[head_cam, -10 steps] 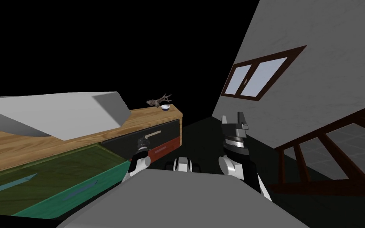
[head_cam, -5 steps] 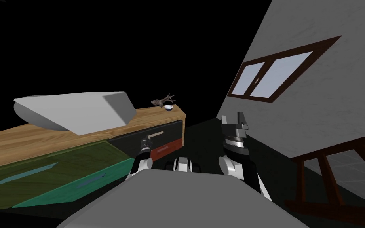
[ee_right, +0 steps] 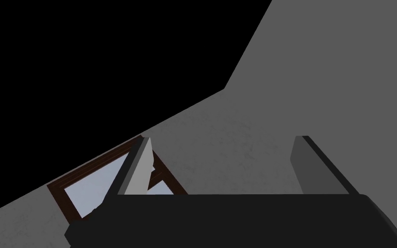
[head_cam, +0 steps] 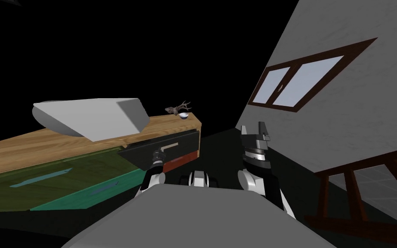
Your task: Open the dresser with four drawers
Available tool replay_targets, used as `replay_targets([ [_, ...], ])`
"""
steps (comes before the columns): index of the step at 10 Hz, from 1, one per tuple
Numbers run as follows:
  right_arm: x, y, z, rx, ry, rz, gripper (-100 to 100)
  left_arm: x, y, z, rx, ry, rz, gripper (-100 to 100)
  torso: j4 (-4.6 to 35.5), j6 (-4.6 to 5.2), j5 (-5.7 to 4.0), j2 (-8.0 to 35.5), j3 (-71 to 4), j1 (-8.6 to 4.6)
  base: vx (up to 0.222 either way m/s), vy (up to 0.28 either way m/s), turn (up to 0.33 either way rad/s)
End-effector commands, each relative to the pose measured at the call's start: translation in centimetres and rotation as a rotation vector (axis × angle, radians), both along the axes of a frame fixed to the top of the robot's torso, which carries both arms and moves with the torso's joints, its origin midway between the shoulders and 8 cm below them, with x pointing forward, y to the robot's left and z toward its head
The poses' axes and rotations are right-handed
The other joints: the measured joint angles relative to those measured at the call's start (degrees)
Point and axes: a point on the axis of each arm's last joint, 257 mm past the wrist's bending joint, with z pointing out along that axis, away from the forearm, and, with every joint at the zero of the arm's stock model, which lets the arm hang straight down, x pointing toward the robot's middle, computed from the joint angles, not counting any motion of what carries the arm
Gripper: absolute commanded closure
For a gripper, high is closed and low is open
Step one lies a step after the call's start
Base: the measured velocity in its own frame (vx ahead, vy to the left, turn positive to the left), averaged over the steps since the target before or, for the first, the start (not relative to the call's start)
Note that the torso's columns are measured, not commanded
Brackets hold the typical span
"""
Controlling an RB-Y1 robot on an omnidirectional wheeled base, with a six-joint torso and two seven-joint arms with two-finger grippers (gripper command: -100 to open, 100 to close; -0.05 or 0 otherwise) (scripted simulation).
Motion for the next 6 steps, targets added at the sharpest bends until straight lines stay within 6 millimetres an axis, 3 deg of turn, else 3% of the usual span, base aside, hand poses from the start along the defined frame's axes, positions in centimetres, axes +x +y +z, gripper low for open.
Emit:
replay_targets([
  [1,0.0,0.0,0.0,0.000,0.000,0.000,0,-0.3,0.0,-0.1,-0.002,0.008,-0.002,100,0.03,0.08,-0.05,-0.17,-0.12,0.03,-0.076,-0.044,0.015],
  [2,0.0,0.0,0.0,0.000,0.000,0.000,0,-0.1,2.0,-0.6,0.010,0.022,0.017,100,0.04,-0.01,-0.11,-0.48,-0.32,0.26,-0.091,-0.054,-0.140],
  [3,0.0,0.0,0.0,0.000,0.000,0.000,0,-0.1,2.0,-0.6,0.010,0.022,0.017,100,-0.04,0.01,-0.04,-0.44,-0.30,0.25,-0.104,-0.058,-0.081],
  [4,0.0,0.0,0.0,0.000,0.000,0.000,0,0.3,3.9,-0.7,0.026,0.028,0.036,100,-0.08,-0.04,0.02,-0.36,-0.23,0.23,-0.147,-0.070,-0.215],
  [5,0.0,0.0,0.0,0.000,0.000,0.000,0,0.2,3.9,-0.7,0.021,0.025,0.037,100,-0.07,0.04,0.06,-0.23,-0.14,0.20,-0.124,-0.048,-0.101],
  [6,0.0,0.0,0.0,0.000,0.000,0.000,0,0.6,5.8,-0.5,0.036,0.025,0.056,100,-0.08,-0.09,0.05,-0.28,-0.17,0.30,-0.130,-0.076,-0.164],
])
